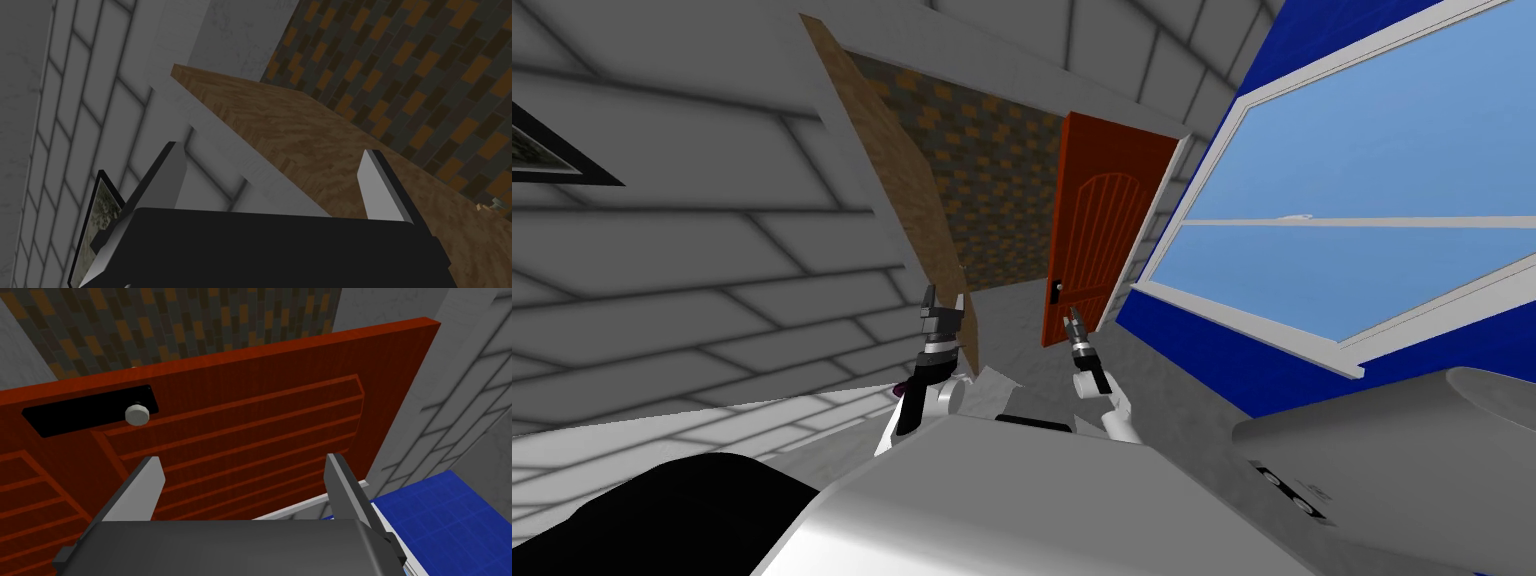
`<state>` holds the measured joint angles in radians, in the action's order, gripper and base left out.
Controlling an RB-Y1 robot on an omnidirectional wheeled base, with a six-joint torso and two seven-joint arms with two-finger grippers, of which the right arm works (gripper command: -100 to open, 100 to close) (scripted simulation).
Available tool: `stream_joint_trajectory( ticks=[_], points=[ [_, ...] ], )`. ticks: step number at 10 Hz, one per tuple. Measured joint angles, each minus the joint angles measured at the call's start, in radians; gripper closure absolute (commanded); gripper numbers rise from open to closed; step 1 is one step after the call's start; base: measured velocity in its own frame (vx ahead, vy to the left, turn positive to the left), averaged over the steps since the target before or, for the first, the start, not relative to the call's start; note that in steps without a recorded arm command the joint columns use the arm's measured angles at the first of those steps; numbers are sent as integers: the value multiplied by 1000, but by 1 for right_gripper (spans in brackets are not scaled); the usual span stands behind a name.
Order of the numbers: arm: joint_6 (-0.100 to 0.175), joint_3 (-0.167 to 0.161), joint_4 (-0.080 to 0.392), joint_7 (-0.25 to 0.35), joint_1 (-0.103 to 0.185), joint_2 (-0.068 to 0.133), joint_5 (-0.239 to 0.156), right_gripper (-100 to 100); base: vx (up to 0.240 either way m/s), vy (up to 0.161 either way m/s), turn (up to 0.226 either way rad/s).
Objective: Push the door open
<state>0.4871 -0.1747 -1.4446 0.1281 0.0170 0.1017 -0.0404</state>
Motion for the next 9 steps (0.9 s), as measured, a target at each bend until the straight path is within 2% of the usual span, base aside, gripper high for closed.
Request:
stream_joint_trajectory(
  ticks=[9],
  points=[
    [-19, -29, 240, 33, 147, 7, 13, -100, 82, -109, 52]
  ],
)
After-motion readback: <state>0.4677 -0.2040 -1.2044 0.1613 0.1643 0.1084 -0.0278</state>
